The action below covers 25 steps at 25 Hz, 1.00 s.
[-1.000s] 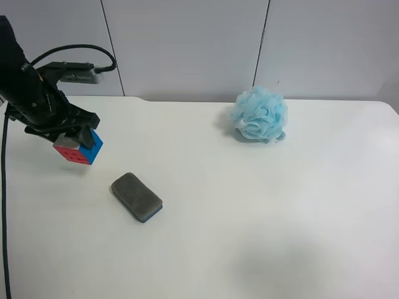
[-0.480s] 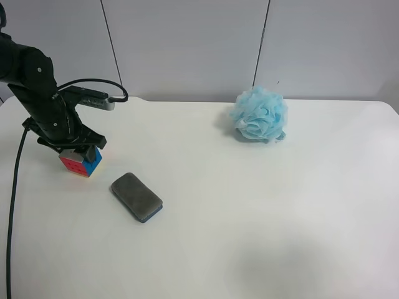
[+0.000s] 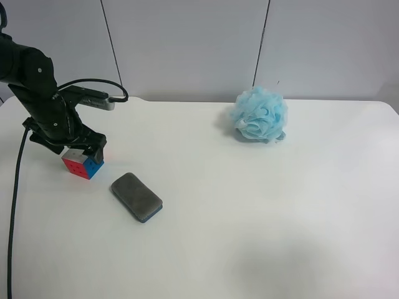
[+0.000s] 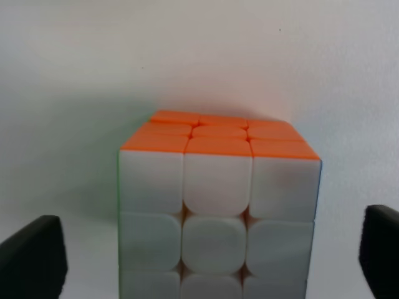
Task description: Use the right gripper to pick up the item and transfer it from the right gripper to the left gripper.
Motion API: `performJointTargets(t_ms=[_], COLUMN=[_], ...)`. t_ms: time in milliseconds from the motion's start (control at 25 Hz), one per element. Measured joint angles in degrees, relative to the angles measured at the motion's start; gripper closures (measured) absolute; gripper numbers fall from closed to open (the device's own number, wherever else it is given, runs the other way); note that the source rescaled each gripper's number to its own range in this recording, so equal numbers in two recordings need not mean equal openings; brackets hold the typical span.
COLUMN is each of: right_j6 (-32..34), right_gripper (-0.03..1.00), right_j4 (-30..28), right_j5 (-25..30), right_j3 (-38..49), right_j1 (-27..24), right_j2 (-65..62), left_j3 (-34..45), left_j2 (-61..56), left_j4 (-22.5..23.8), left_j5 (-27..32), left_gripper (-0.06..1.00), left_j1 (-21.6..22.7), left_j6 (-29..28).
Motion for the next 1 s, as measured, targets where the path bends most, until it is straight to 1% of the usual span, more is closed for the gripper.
performJointTargets(t_ms=[80, 160, 240, 320, 480, 680, 800, 880, 1000], right_j6=[0.0, 0.0, 0.0, 0.0, 0.0, 0.0, 0.0, 0.0, 0.0], right_gripper=[-0.03, -0.03, -0.03, -0.03, -0.03, -0.03, -0.03, -0.03, -0.03], right_j4=[0.0, 0.0, 0.0, 0.0, 0.0, 0.0, 0.0, 0.0, 0.0], right_j5=[0.0, 0.0, 0.0, 0.0, 0.0, 0.0, 0.0, 0.0, 0.0], right_j3=[0.0, 0.0, 0.0, 0.0, 0.0, 0.0, 0.0, 0.0, 0.0], right_j1=[0.0, 0.0, 0.0, 0.0, 0.0, 0.0, 0.0, 0.0, 0.0], right_j2=[0.0, 0.0, 0.0, 0.0, 0.0, 0.0, 0.0, 0.0, 0.0], left_j3=[0.0, -0.2, -1.1, -2.5, -5.9, -6.8, -5.9, -3.8, 1.4], left_j2=[0.0, -0.2, -1.2, -3.1, -9.1, -19.4, -25.8, -31.2, -39.0], left_j4=[0.0, 0.0, 0.0, -0.1, -1.1, -1.6, -1.6, -1.9, -3.1], left_j5=[0.0, 0.4, 2.0, 5.4, 15.3, 26.5, 31.2, 31.9, 32.7], left_gripper=[-0.01, -0.04, -0.04, -0.05, -0.05, -0.05, -0.05, -0.05, -0.05], left_j1=[0.0, 0.0, 0.0, 0.0, 0.0, 0.0, 0.0, 0.0, 0.0], left_j6=[0.0, 0.0, 0.0, 0.0, 0.0, 0.2, 1.0, 1.2, 1.3])
